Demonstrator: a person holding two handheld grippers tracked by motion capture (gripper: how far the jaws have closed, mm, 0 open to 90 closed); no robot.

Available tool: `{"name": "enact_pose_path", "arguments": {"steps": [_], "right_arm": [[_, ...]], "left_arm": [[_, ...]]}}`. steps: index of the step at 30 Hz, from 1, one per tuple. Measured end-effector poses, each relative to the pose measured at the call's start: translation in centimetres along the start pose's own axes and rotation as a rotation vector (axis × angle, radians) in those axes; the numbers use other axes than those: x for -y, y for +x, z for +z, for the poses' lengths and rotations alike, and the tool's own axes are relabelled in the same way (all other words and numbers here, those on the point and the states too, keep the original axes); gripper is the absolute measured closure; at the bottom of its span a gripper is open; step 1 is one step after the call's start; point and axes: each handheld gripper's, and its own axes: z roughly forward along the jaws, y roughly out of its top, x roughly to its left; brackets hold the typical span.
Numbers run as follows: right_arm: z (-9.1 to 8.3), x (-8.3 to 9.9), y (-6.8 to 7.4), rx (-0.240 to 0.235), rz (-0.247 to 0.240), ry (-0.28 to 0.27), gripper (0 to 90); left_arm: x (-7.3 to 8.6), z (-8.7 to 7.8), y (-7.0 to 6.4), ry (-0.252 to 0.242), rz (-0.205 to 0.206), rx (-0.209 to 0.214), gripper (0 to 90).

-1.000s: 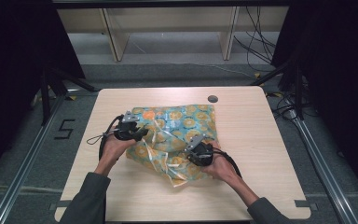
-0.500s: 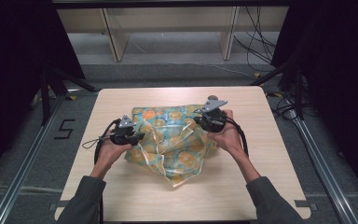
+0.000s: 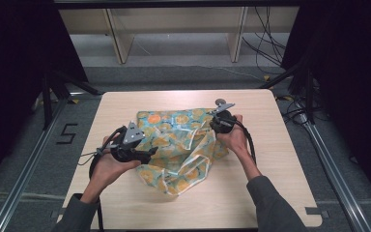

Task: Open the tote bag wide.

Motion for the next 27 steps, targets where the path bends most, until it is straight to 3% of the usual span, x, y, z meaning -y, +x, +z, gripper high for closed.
{"name": "enact_pose_path", "arguments": {"steps": [1,2,3,5,6,7,8,10,12,13,18,19,20,21,22,23,25,27], "right_arm": [[0.0,0.1,0.0,0.0,-0.001,0.004,90.0],[0.0,0.1,0.0,0.0,-0.001,0.004,90.0],[-0.1,0.1,0.0,-0.002,0.001,0.005,90.0],[-0.2,0.1,-0.2,0.001,0.003,0.006,90.0],[-0.2,0.2,-0.3,0.0,0.013,0.004,90.0],[-0.2,0.2,-0.3,0.0,0.013,0.004,90.0],[-0.3,0.2,-0.3,-0.005,0.019,0.007,90.0],[-0.5,0.1,-0.4,-0.008,0.011,-0.005,90.0],[-0.5,0.2,-0.3,-0.012,0.019,-0.013,90.0],[-0.6,0.2,-0.4,-0.012,0.008,-0.008,90.0],[-0.8,0.3,-0.7,-0.026,0.027,-0.018,90.0],[-1.1,0.3,-0.8,-0.015,0.015,-0.004,90.0],[-0.8,0.5,-0.7,-0.005,0.023,-0.051,90.0],[-1.0,0.5,-0.7,-0.018,0.023,-0.026,90.0],[-1.0,0.5,-0.7,-0.027,0.034,-0.022,90.0],[-1.2,0.6,-0.9,-0.031,0.015,-0.001,90.0],[-1.4,0.8,-0.6,-0.022,0.037,-0.045,83.1],[-1.7,0.8,-0.5,-0.034,0.031,-0.036,80.1]], "left_arm": [[-0.7,-0.6,-1.6,-0.039,0.024,0.013,33.4],[-0.7,-0.6,-1.6,-0.039,0.024,0.013,38.6],[-0.7,-0.4,-2.5,-0.024,0.073,0.052,38.6],[-0.3,1.3,-3.6,0.02,0.082,0.094,43.2],[0.3,3.2,-3.8,0.072,0.079,0.086,45.0],[0.3,3.2,-3.8,0.072,0.079,0.086,44.8],[0.8,4.6,-3.6,0.117,0.084,0.087,44.8],[1.5,6.6,-3.3,0.159,0.083,0.06,42.2],[2.2,8.5,-2.8,0.227,0.119,0.027,37.2],[2.4,9.2,-2.7,0.249,0.122,0.029,34.2],[3.1,11.8,-2.4,0.293,0.196,-0.025,28.9],[3.2,12.0,-2.4,0.293,0.223,-0.026,32.6],[3.3,12.0,-2.4,0.291,0.243,-0.033,40.2],[3.3,12.1,-2.2,0.287,0.277,-0.047,46.2],[3.3,12.1,-2.0,0.279,0.289,-0.042,58.1],[3.3,12.1,-1.8,0.273,0.281,-0.021,62.7],[3.3,11.6,-1.8,0.251,0.277,-0.007,79.7],[3.2,11.2,-1.8,0.243,0.283,-0.017,83.2]]}}
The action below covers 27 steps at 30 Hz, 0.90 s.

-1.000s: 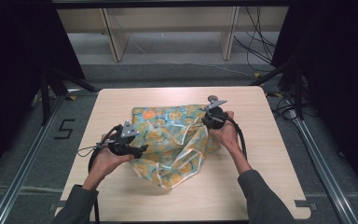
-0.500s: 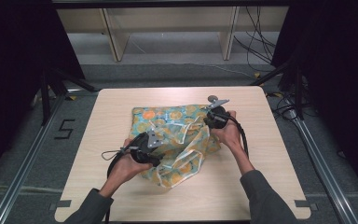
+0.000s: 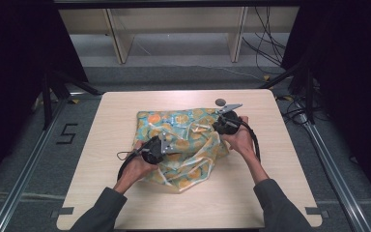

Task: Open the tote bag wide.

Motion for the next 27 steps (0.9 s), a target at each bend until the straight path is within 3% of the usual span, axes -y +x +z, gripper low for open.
{"name": "enact_pose_path", "arguments": {"steps": [1,2,4,5,7,9,10,13,15,17,18,20,22,23,24,25,26,27], "right_arm": [[-0.7,-0.1,0.2,-0.006,-0.007,0.004,76.9],[-1.1,0.0,0.5,-0.004,0.014,-0.03,73.9],[-2.6,-0.2,0.9,-0.021,-0.001,-0.031,65.9],[-3.4,-0.1,1.3,-0.033,0.016,-0.027,62.6],[-4.8,0.1,1.9,-0.046,0.022,-0.045,57.5],[-6.3,0.6,2.2,-0.071,-0.001,-0.081,52.7],[-6.3,0.6,2.2,-0.071,-0.001,-0.081,52.7],[-7.9,1.1,2.8,-0.1,-0.002,-0.147,52.2],[-8.7,1.2,3.4,-0.139,-0.01,-0.146,52.1],[-9.1,1.0,3.9,-0.139,-0.025,-0.177,51.4],[-9.4,0.9,4.1,-0.153,-0.028,-0.162,51.0],[-9.6,0.6,4.7,-0.148,-0.032,-0.184,50.5],[-9.9,0.3,5.2,-0.159,-0.045,-0.184,49.9],[-9.9,0.2,5.5,-0.156,-0.051,-0.19,49.2],[-9.9,0.1,5.8,-0.146,-0.055,-0.187,48.5],[-9.4,0.0,6.2,-0.128,-0.064,-0.164,46.8],[-9.4,0.0,6.2,-0.128,-0.064,-0.164,46.8],[-8.4,0.1,6.4,-0.094,-0.079,-0.129,49.7]], "left_arm": [[0.1,-0.3,0.1,-0.01,-0.002,0.002,86.8],[0.1,-0.4,0.1,-0.021,-0.011,0.005,88.3],[0.2,-1.2,0.1,-0.045,-0.03,0.036,89.3],[0.2,-1.4,-0.1,-0.076,-0.041,0.045,89.3],[0.1,-2.6,-0.1,-0.124,-0.067,0.085,89.4],[0.0,-3.7,0.1,-0.154,-0.086,0.108,89.4],[-0.2,-4.7,0.3,-0.17,-0.074,0.13,89.4],[-0.9,-7.2,0.3,-0.219,-0.083,0.1,89.4],[-1.4,-8.3,0.7,-0.239,-0.097,0.125,89.4],[-1.9,-9.5,1.3,-0.273,-0.13,0.135,89.5],[-2.3,-10.0,1.7,-0.276,-0.122,0.145,89.5],[-2.9,-10.7,2.8,-0.282,-0.134,0.126,89.5],[-3.4,-10.4,4.3,-0.272,-0.165,0.087,89.4],[-3.5,-10.0,5.2,-0.266,-0.18,0.089,89.3],[-3.5,-9.5,5.7,-0.271,-0.222,0.094,89.3],[-3.3,-8.1,7.1,-0.244,-0.25,0.079,89.3],[-3.3,-8.1,7.1,-0.244,-0.25,0.079,89.2],[-3.1,-7.3,7.7,-0.236,-0.265,0.069,89.2]]}}
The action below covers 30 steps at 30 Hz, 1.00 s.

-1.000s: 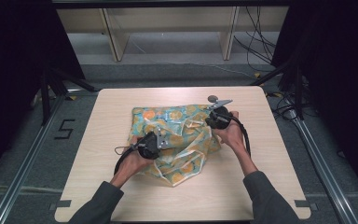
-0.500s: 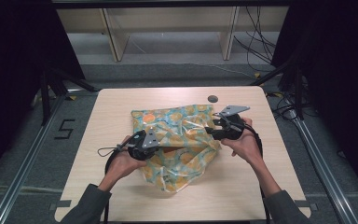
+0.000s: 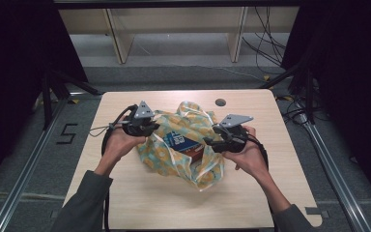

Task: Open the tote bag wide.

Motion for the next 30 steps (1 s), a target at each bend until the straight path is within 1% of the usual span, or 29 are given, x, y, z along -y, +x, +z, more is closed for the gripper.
{"name": "enact_pose_path", "arguments": {"steps": [1,2,3,4,5,6,7,8,10,11,12,13,14,15,16,17,18,19,20,21,22,23,24,25,26,27,28,29,30], "right_arm": [[0.0,0.0,0.0,0.0,0.0,0.0,49.7],[1.0,0.3,0.0,0.027,-0.006,0.044,51.6],[1.8,0.7,-0.1,0.049,-0.001,0.086,53.2],[2.8,1.1,-0.3,0.077,-0.008,0.109,55.6],[3.3,1.4,-0.6,0.081,-0.008,0.127,58.5],[3.9,1.8,-1.0,0.081,-0.003,0.14,62.5],[4.3,2.1,-1.2,0.066,-0.003,0.159,67.1],[4.7,2.4,-1.4,0.058,-0.023,0.173,74.0],[5.1,2.9,-1.4,0.052,-0.053,0.181,81.7],[5.0,3.1,-1.4,0.043,-0.048,0.204,82.6],[5.0,3.1,-1.4,0.043,-0.048,0.204,82.6],[4.4,2.7,-1.3,0.026,-0.011,0.177,75.8],[4.4,2.7,-1.3,0.026,-0.011,0.177,75.8],[4.1,2.4,-1.3,0.021,-0.007,0.146,70.9],[3.3,1.6,-1.0,0.0,0.03,0.12,65.9],[2.7,1.0,-0.8,-0.035,0.048,0.069,63.9],[2.2,0.4,-0.5,-0.083,0.048,0.027,61.3],[1.7,-0.2,-0.2,-0.112,0.036,-0.011,57.7],[1.4,-0.6,0.7,-0.128,0.067,-0.044,54.9],[1.2,-1.1,1.1,-0.155,0.061,-0.055,52.7],[1.1,-1.4,1.8,-0.181,0.062,-0.056,49.5],[1.7,-1.7,3.2,-0.229,0.062,-0.04,45.0],[1.7,-1.7,3.2,-0.229,0.062,-0.04,45.0],[2.0,-1.7,3.6,-0.241,0.05,-0.022,43.4],[2.8,-1.7,4.2,-0.25,0.041,0.013,40.7],[3.5,-1.5,4.5,-0.246,0.033,0.032,39.3],[4.2,-1.4,4.7,-0.246,0.038,0.049,38.7],[4.8,-1.2,4.8,-0.263,0.04,0.071,38.7],[5.4,-0.9,4.9,-0.289,0.039,0.088,44.0]], "left_arm": [[0.5,0.9,0.8,-0.001,-0.036,-0.017,89.2],[0.9,1.4,1.4,0.009,-0.054,-0.023,89.1],[1.4,2.0,2.0,0.002,-0.09,-0.027,89.1],[1.7,2.4,2.4,0.004,-0.102,-0.025,89.2],[2.2,2.9,2.9,0.022,-0.092,-0.019,89.1],[2.6,3.3,3.3,0.033,-0.097,-0.013,89.1],[3.1,4.0,3.6,0.049,-0.117,0.001,89.1],[3.3,4.4,3.7,0.055,-0.135,0.007,89.1],[3.8,5.1,4.0,0.052,-0.179,0.022,89.1],[4.0,5.4,4.0,0.041,-0.212,0.027,89.1],[4.1,5.5,4.0,0.041,-0.228,0.037,89.1],[4.0,5.4,3.9,0.041,-0.211,0.028,89.0],[3.9,5.3,3.8,0.043,-0.208,0.031,89.0],[3.8,5.1,3.7,0.04,-0.192,0.025,89.0],[3.6,4.9,3.6,0.041,-0.178,0.031,88.9],[3.5,4.8,3.5,0.034,-0.171,0.036,88.9],[3.3,4.7,3.4,0.04,-0.167,0.035,88.8],[3.1,4.6,3.5,0.05,-0.152,0.032,88.7],[3.0,4.6,3.4,0.045,-0.158,0.027,88.7],[2.9,4.6,3.4,0.048,-0.143,0.03,88.6],[2.7,4.7,3.3,0.053,-0.138,0.027,88.5],[2.6,4.7,3.3,0.059,-0.121,0.028,88.3],[2.5,4.7,3.2,0.067,-0.128,0.026,88.3],[2.4,4.7,3.2,0.065,-0.131,0.035,88.2],[2.4,4.7,3.2,0.064,-0.125,0.033,88.2],[2.3,4.7,3.2,0.064,-0.124,0.033,88.1],[2.3,4.7,3.1,0.066,-0.134,0.034,88.0],[2.3,4.7,3.2,0.072,-0.132,0.033,87.9],[2.3,4.8,3.2,0.068,-0.139,0.035,87.7]]}}
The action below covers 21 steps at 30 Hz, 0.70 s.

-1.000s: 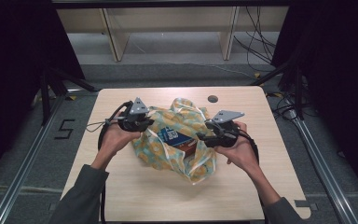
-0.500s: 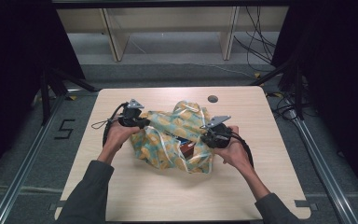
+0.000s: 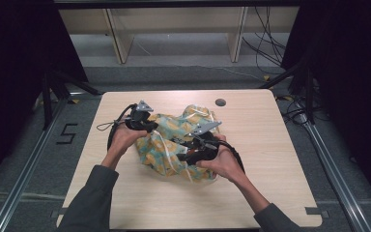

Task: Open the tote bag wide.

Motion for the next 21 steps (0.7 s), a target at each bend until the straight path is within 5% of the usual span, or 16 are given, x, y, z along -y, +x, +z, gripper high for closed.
{"name": "enact_pose_path", "arguments": {"steps": [2,5,6,8,11,15,18,21], "right_arm": [[0.8,0.5,0.1,-0.083,-0.031,0.0,69.8],[1.2,0.9,1.4,-0.12,-0.104,0.001,84.7],[1.6,1.2,3.0,-0.19,-0.112,0.009,89.4],[1.9,1.2,3.6,-0.204,-0.148,0.0,90.0],[3.0,1.9,6.6,-0.24,-0.227,0.042,90.0],[5.3,3.2,9.4,-0.255,-0.286,0.165,90.0],[7.1,4.2,10.1,-0.241,-0.359,0.215,90.0],[7.4,4.5,9.6,-0.244,-0.364,0.238,90.0]], "left_arm": [[0.0,0.3,0.2,0.008,-0.009,0.002,87.6],[-0.3,0.7,0.4,0.013,-0.014,-0.01,87.7],[-0.5,0.8,0.4,0.013,0.001,-0.014,87.8],[-0.7,0.9,0.3,0.018,0.005,-0.017,87.9],[-0.9,1.4,0.4,0.029,-0.009,-0.028,87.9],[-0.5,2.4,1.6,0.029,-0.063,-0.051,88.2],[0.1,3.1,2.4,0.028,-0.099,-0.075,88.3],[0.8,4.0,2.9,0.045,-0.152,-0.067,87.5]]}}
